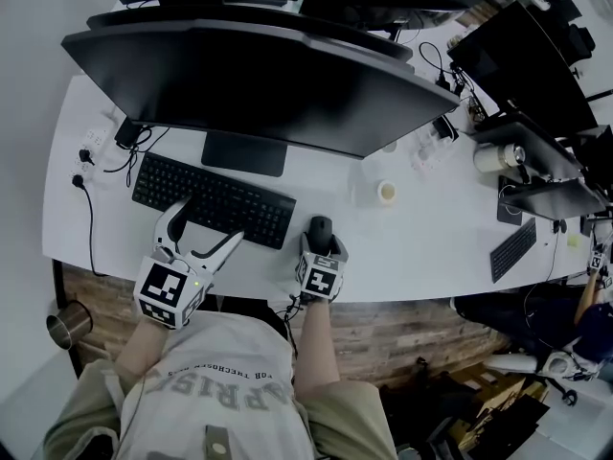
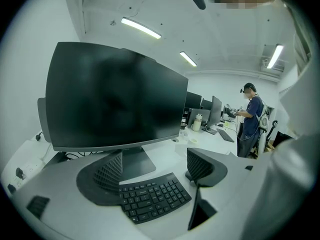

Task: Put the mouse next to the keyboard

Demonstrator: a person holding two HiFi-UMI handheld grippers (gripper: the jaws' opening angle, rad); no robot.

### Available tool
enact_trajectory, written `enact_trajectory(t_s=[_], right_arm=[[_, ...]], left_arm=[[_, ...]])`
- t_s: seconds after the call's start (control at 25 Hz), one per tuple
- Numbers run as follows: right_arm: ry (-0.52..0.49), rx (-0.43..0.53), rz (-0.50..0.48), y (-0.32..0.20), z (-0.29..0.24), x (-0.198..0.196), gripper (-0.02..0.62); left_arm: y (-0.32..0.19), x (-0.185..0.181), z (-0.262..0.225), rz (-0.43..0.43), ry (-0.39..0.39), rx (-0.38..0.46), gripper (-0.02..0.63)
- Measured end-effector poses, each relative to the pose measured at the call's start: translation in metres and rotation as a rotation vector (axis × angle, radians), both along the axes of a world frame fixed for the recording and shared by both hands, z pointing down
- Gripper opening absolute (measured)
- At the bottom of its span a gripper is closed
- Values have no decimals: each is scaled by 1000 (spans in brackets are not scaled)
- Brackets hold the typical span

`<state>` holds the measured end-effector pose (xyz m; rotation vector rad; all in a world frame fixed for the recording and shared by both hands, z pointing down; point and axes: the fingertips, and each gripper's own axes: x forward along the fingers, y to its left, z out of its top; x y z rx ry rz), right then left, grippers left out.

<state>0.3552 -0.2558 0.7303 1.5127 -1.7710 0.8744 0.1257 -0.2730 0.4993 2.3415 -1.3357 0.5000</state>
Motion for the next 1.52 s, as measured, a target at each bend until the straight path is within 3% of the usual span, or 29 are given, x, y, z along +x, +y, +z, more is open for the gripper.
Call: enact_trajectory(t_s=[0.28,0.68,0.8,0.92,1.0,1.08,1.2,1.32,1.36,1.52], right_arm=[[-26,146,35,-10,-48,2,316],[-174,700,41,-10,-242,-55,314],[-182,812,26,-2,-289,-71,313],[-152,867,0,8,-318,-83,296],[-130,880,-7,13,-329,-86,288],[-123,898,2,17,-338,-88,158],[-114,935,8,23,-352,-91,70],[-84,962,15,29,-365,-94,63],[-70,969,19,31,-369,-95,9],[-26,1004,22,38,-382,-100,0]], left_arm=[[-2,-7,-6,26,11,14,385],[-11,-5,-57,121,48,145,383],[-12,-6,-76,135,56,212,383],[-12,-7,-88,145,70,252,379],[-11,-6,-94,154,85,269,326],[-10,-8,-101,154,102,295,251],[-6,-10,-108,155,108,337,156],[-1,-14,-115,145,116,371,50],[0,-15,-118,141,125,380,31],[4,-19,-127,132,170,418,11]])
